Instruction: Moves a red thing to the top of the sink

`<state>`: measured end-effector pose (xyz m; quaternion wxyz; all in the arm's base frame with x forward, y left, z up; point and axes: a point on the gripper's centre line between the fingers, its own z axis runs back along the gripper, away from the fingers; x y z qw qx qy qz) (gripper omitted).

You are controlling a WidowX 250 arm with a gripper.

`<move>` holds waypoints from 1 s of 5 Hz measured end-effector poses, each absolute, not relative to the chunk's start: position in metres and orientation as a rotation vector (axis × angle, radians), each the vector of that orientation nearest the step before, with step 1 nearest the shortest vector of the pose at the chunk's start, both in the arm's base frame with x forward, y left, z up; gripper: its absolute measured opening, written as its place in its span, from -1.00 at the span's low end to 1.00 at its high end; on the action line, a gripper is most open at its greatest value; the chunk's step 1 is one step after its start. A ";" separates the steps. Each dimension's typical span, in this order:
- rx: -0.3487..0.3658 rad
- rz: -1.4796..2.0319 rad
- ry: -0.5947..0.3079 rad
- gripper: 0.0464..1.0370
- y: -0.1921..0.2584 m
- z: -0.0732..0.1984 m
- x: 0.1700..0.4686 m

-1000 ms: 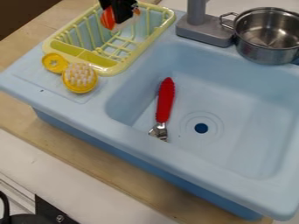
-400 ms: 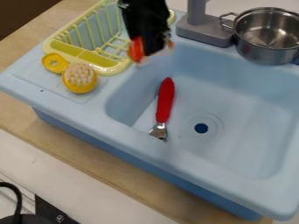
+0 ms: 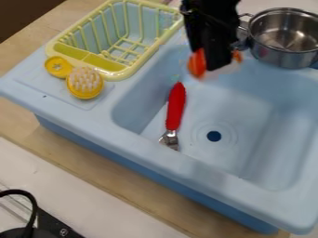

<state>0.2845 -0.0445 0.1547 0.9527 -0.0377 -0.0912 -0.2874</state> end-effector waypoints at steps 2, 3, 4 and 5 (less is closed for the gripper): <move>-0.137 -0.620 -0.258 -0.03 -0.067 0.173 0.303; -0.114 -0.602 -0.246 -0.03 -0.072 0.170 0.317; -0.114 -0.593 -0.277 -0.03 -0.077 0.170 0.329; -0.099 -0.601 -0.317 -0.03 -0.082 0.171 0.335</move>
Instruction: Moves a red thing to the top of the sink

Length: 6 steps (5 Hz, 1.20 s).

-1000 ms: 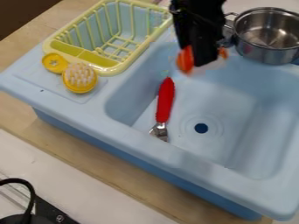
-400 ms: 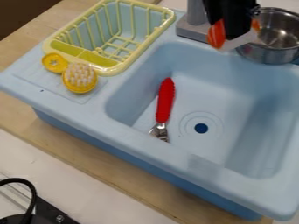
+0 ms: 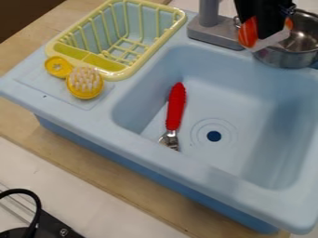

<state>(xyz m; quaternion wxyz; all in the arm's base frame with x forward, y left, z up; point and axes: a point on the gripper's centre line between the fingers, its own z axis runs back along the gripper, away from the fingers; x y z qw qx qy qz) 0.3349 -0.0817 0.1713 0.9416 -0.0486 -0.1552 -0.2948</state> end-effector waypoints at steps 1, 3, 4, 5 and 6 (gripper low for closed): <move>-0.093 -0.609 -0.360 -0.03 -0.083 0.173 0.341; -0.092 -0.633 -0.438 -0.03 -0.087 0.178 0.352; -0.083 -0.644 -0.486 -0.03 -0.089 0.176 0.357; -0.102 -0.655 -0.528 -0.03 -0.094 0.174 0.361; -0.095 -0.660 -0.562 -0.03 -0.094 0.168 0.364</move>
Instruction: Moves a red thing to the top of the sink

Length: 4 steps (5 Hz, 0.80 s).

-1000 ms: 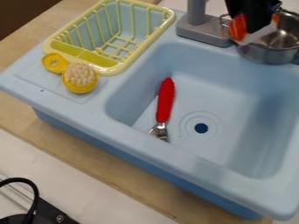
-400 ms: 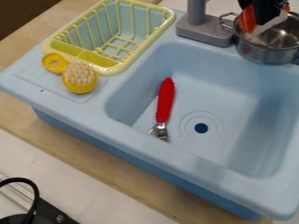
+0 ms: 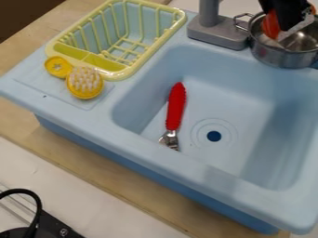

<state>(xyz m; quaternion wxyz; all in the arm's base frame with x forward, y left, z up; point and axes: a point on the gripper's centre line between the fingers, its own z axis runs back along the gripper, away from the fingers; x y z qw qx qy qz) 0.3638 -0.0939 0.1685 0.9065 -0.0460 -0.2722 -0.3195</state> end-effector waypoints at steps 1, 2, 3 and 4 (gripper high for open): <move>-0.100 -0.649 -0.593 -0.03 -0.095 0.164 0.366; -0.101 -0.645 -0.608 0.06 -0.096 0.160 0.367; -0.101 -0.636 -0.613 0.25 -0.096 0.157 0.369; -0.112 -0.632 -0.621 0.79 -0.096 0.155 0.369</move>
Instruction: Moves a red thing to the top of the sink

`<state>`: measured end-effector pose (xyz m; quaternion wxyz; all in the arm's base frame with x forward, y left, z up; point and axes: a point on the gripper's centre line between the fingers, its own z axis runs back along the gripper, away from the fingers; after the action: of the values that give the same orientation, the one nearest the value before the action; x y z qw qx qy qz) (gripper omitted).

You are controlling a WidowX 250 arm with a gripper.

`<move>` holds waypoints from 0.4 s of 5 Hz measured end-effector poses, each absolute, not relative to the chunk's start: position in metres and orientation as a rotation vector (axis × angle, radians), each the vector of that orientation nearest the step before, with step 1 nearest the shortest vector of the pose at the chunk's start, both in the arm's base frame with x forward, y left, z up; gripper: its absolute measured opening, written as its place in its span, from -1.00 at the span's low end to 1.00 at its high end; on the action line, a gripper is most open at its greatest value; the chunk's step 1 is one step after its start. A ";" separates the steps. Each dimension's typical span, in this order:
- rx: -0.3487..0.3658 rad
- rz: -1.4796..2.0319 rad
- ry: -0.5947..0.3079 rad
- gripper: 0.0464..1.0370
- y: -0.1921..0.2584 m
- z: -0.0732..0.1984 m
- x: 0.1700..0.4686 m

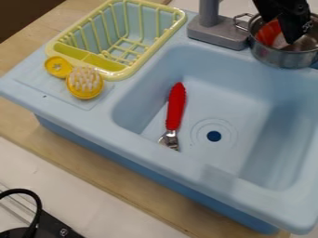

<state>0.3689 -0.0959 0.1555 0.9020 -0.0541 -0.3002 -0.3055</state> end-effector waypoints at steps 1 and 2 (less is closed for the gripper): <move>-0.117 -0.674 -0.640 0.93 -0.095 0.151 0.368; -0.122 -0.678 -0.656 0.93 -0.094 0.153 0.368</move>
<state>0.3675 -0.0936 0.1530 0.8891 -0.0587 -0.3156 -0.3262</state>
